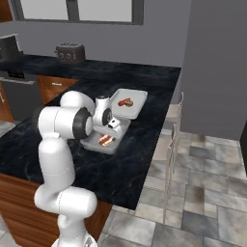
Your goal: Place the cold items (mushroom and carrot) from the fridge in one tupperware on the dining counter. Place the warm items (kebab skewer and hot dog) in the stove area in another tupperware.
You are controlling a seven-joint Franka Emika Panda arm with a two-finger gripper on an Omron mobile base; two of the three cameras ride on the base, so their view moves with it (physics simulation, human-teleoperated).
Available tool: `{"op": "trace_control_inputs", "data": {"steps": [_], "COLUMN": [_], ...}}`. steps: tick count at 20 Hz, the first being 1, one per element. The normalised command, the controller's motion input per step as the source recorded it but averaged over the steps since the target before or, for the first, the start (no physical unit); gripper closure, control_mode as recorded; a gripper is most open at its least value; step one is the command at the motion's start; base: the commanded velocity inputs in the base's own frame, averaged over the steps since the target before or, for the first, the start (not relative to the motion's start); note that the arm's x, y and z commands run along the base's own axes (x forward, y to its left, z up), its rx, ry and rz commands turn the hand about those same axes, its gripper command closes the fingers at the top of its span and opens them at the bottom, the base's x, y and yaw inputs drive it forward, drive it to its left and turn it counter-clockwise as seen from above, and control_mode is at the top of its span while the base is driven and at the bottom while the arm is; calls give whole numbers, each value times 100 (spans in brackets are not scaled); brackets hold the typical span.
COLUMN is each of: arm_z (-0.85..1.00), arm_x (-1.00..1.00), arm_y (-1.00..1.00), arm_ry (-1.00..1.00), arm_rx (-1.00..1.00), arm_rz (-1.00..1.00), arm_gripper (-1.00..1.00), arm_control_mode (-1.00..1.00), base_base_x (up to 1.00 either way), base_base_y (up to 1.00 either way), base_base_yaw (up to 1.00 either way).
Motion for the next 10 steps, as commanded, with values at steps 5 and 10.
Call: {"op": "trace_control_inputs", "data": {"steps": [5, 10], "arm_z": [66, 86], "arm_x": [-53, -77], "arm_y": [0, 13], "arm_ry": [-17, -22], "arm_rx": [-1, 0], "arm_rz": [-1, 0], "arm_gripper": [-100, -100], "arm_control_mode": [-100, -100], "base_base_x": [0, 0], "base_base_y": [0, 0], "base_base_yaw": [0, 0]}}
